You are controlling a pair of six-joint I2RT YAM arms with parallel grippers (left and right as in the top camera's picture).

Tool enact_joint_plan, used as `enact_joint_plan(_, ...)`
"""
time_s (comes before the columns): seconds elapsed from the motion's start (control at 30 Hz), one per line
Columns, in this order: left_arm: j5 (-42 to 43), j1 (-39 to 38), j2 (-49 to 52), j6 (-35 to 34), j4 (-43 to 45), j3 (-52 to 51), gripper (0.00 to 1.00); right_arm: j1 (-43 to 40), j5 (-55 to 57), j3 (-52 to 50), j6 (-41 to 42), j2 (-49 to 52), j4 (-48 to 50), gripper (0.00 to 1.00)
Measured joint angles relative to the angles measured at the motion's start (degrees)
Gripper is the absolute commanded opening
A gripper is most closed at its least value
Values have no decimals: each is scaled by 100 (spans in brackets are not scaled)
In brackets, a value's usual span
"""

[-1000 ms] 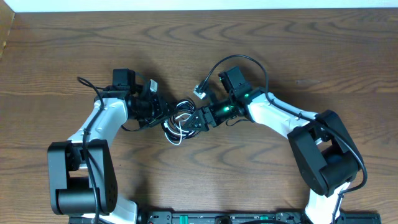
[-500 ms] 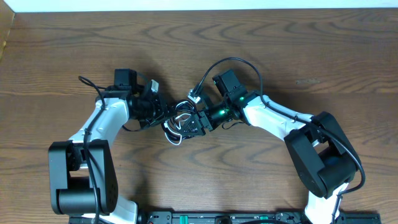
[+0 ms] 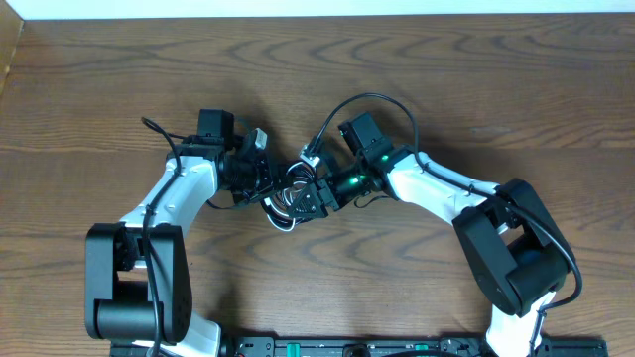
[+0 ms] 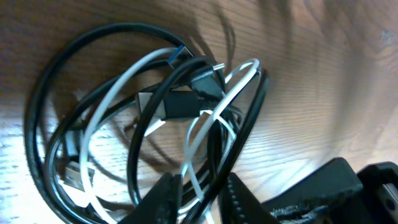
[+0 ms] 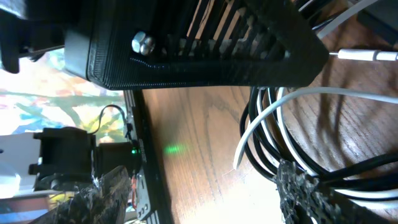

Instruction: Untangle cables

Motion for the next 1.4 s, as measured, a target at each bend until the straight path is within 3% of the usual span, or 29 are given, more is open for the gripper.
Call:
enact_joint_plan(0.3,-96,0,0,-9,4,0,19,170,74,-42,83,66,315,56)
enact_joint_plan(0.67,-101,0,0,-9,17,0,19,170,-1019,-111,533,872,1993,38)
enact_joint_plan(0.8,-114,0,0,-9,17,0,19,170,-1241,-111,697,881,2105,9)
enact_joint_plan(0.87,-116,0,0,-9,17,0,19,168,-1290,-116,758,881,2103,1)
enact_joint_plan(1.4,-229,0,0,-9,-22,0,19,170,-1342,-118,804,881,2218,1)
